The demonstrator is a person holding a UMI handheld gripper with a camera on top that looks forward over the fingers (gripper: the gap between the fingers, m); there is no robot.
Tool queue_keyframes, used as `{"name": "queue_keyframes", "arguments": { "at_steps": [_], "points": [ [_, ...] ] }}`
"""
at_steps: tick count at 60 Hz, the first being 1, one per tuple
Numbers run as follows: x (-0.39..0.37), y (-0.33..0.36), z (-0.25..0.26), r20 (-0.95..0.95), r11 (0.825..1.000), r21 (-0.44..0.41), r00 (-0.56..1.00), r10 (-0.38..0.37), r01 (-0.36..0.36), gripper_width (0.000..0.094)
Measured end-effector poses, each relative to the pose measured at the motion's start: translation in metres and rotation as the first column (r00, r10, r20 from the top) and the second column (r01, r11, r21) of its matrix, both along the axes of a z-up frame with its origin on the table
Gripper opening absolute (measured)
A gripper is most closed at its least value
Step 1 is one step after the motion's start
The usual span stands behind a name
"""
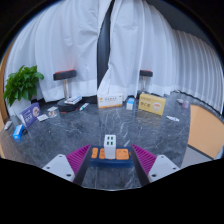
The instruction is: Unplug charger
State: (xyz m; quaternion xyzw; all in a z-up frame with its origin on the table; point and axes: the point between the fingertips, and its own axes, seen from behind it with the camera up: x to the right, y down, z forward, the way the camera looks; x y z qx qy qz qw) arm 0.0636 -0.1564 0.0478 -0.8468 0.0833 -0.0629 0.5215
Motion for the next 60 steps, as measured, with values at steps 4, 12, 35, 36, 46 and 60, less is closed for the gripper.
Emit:
{"name": "queue_keyframes", "arguments": {
  "at_steps": [4, 12, 35, 36, 46, 60],
  "points": [
    [0.005, 0.022, -0.007, 0.01, 1.0, -0.005, 1.0, -0.016, 0.016, 0.0677],
    [0.016, 0.046, -0.016, 0.026, 0.999, 0.0, 0.999, -0.044, 0.044, 0.0266],
    [0.024, 0.046, 0.149, -0.011, 0.97, 0.243, 1.0, 0.021, -0.017, 0.0095],
    [0.027, 0.044, 0.165, -0.008, 0.962, 0.274, 1.0, 0.024, -0.021, 0.0094],
    [0.081, 0.049, 0.2, -0.065, 0.951, 0.308, 0.997, 0.044, -0.022, 0.0092],
    [0.119, 0.033, 0.012, -0.167, 0.997, 0.006, 0.983, 0.074, -0.074, 0.0133]
  ]
}}
